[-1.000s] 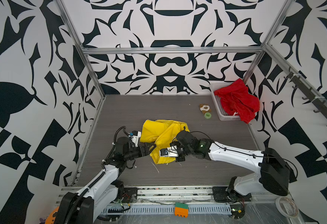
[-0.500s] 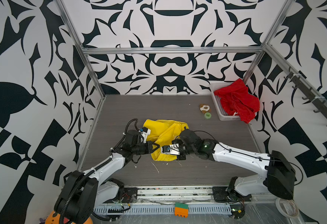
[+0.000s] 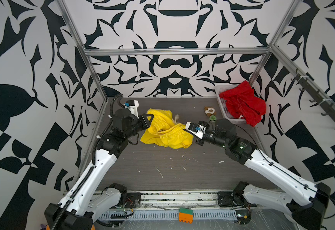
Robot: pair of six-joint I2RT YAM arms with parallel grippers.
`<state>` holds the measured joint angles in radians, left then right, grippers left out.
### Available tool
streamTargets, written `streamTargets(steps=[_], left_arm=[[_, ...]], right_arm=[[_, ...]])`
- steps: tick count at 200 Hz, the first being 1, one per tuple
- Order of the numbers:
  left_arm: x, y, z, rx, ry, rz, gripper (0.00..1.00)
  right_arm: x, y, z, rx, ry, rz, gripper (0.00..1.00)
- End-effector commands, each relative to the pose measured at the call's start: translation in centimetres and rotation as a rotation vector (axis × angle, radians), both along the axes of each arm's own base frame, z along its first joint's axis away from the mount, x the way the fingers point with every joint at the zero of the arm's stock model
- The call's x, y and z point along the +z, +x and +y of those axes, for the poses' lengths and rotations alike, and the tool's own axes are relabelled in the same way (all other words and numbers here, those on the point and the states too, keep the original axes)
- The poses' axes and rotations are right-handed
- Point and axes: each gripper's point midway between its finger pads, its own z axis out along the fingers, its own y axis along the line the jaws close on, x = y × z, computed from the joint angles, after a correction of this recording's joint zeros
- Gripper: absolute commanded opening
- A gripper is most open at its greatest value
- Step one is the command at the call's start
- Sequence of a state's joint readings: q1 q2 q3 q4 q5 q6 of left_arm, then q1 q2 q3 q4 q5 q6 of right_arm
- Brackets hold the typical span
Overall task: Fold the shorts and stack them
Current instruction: 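Lift the shorts by the waistband with both grippers, spreading them apart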
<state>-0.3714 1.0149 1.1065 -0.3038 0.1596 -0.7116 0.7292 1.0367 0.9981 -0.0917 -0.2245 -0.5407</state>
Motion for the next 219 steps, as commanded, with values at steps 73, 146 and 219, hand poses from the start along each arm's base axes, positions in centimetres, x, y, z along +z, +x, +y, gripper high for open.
streamTargets(steps=[73,146,219], left_arm=[[17.5,-2.6,9.0,0.361,0.186,-0.283,0.03],[19.1,0.1,9.9,0.422,0.302,-0.302,0.00],[20.1,12.4,11.6,0.381,0.158,-0.343,0.00]], right_arm=[[16.0,-4.4,-3.4,0.024,0.219,-0.249,0.00],[18.0,-0.9,-2.7,-0.085,0.237,-0.185,0.00],[18.4,11.6,-2.2,-0.166,0.297,-0.077,0.00]])
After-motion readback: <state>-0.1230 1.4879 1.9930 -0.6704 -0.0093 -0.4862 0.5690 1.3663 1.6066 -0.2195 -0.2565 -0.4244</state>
